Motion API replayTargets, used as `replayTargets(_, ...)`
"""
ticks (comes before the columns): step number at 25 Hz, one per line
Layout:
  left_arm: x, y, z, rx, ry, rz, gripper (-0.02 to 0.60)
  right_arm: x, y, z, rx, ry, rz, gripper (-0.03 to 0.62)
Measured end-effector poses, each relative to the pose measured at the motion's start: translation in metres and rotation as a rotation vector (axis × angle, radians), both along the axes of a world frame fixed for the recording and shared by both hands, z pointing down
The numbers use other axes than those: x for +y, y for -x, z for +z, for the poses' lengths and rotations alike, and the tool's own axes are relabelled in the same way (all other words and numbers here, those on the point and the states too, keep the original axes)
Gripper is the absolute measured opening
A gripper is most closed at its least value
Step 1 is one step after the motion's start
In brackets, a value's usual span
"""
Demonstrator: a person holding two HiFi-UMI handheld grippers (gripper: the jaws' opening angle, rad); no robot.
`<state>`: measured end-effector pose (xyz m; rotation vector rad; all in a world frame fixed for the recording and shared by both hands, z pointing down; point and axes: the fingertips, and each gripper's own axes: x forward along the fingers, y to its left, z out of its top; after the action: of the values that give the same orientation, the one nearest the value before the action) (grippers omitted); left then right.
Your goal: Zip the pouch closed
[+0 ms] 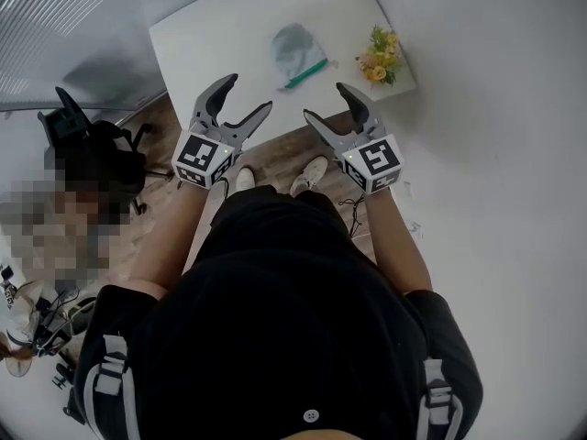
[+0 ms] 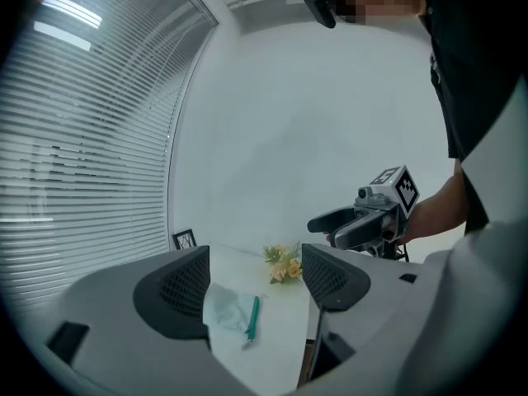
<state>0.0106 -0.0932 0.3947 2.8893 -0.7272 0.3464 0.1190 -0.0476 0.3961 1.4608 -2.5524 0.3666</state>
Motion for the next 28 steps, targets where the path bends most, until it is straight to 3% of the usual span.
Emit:
replayTargets(6, 0.007, -0.013, 0.036, -0.100, 0.059, -0.108, 0.334, -0.014, -0.007, 0.051, -0.033, 0.094, -0.180, 0.341)
replayTargets(15, 0.004, -0.023, 0.083, -0.171, 0.111, -0.208, 0.334, -0.026, -0.003, 0.114, -0.033, 0.189, -0.292, 0.341)
replayTargets(21, -0.001, -0.024, 0.132, -0.243, 0.131, -0.186, 0.333, -0.037, 0.004, 0.148, -0.001, 0.237, -0.305, 0.341)
replayTargets(28, -0.009, -0.027, 0.194, -0.341, 0.177, -0.099, 0.333, -0.053, 0.011, 0.188, 0.031, 0.320, -0.289, 0.341)
